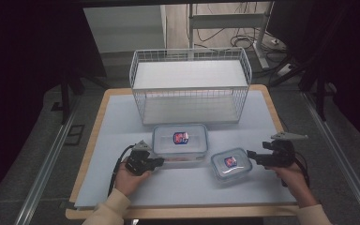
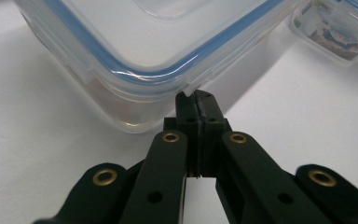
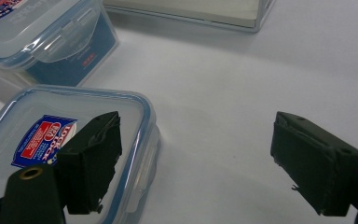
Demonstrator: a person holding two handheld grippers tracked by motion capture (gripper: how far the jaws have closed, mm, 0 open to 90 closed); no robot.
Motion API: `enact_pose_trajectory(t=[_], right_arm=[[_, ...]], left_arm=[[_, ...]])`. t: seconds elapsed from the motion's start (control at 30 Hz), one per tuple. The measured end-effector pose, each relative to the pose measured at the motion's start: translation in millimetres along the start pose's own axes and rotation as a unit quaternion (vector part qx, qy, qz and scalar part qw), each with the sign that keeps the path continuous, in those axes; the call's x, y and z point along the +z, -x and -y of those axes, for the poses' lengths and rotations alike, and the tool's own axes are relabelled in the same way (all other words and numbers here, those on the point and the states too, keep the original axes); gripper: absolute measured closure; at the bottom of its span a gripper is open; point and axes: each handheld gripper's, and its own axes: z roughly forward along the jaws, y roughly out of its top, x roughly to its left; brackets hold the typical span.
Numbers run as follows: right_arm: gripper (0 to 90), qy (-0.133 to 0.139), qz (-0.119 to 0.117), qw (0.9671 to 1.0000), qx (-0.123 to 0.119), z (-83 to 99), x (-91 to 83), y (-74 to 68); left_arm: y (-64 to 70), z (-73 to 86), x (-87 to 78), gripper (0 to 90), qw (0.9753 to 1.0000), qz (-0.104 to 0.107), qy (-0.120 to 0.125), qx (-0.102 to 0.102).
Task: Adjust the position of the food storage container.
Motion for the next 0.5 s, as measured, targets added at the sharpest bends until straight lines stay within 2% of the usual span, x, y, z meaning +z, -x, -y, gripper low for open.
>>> enact_pose_trajectory(t=[0.1, 0.2, 0.27, 0.33, 0.5], right_arm=[[16.0, 0.003, 0.0, 1.0, 0.0, -0.6, -1.2, 0.2], [16.0, 0.006, 0.0, 1.0, 0.0, -1.0, -2.7, 0.6], [16.0, 0.01, -0.003, 0.9999, 0.001, -2.1, -4.6, -0.5], [15.9, 0.014, -0.004, 0.9999, 0.0, -3.8, -5.9, -1.7], [15.9, 0.019, -0.004, 0.9998, -0.001, -5.2, -9.0, -2.1]], left_arm=[[2.6, 2.3, -3.6, 90.0, 1.0, 0.003, 0.001, 0.0], [10.9, 7.9, -14.8, 90.0, 0.9998, -0.011, 0.003, 0.016], [12.6, 9.5, -19.0, 90.0, 0.9998, -0.011, 0.007, 0.017], [12.3, 12.3, -30.1, 90.0, 0.9997, -0.009, 0.019, 0.008], [6.7, 14.7, -40.1, 89.5, 0.9991, -0.01, 0.04, -0.009]])
